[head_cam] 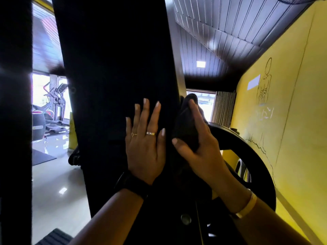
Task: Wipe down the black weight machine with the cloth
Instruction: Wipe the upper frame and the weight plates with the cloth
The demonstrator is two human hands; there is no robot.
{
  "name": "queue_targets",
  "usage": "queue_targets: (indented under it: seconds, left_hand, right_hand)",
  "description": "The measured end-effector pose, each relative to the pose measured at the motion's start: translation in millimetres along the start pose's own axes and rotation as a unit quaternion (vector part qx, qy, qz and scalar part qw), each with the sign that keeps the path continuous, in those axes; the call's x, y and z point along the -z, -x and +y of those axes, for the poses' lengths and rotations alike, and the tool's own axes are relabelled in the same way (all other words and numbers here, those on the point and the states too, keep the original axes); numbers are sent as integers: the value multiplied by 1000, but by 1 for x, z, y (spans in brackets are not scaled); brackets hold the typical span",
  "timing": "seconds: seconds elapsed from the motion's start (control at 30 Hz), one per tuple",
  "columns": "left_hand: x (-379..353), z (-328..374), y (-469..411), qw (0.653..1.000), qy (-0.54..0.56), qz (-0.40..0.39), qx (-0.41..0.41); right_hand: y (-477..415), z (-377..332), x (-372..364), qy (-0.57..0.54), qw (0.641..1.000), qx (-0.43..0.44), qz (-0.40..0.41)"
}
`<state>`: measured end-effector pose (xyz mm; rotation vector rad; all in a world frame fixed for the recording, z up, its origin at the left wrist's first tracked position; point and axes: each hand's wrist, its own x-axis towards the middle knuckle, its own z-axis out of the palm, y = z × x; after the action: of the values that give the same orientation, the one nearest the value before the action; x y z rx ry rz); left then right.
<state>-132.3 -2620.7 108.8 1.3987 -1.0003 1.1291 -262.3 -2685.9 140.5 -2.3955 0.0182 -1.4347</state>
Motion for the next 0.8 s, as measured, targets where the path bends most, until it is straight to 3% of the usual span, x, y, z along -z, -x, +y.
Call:
queue_targets:
  seconds: [0.2,0.43,0.63,0.8]
  left_hand:
    - [-1,-1,0,999,29,13,0]
    - [-1,0,-1,998,41,34,14]
    - [0,0,3,997,43,47,31]
    - [1,2,2,998,46,29,30]
  right_hand:
    - [-63,-11,3,-51,998,-9,23]
    - [-136,-37,7,-26,998,23,46]
    - [-96,-16,1,35,994,82,62]
    - [-19,4,-7,32,997,44,50]
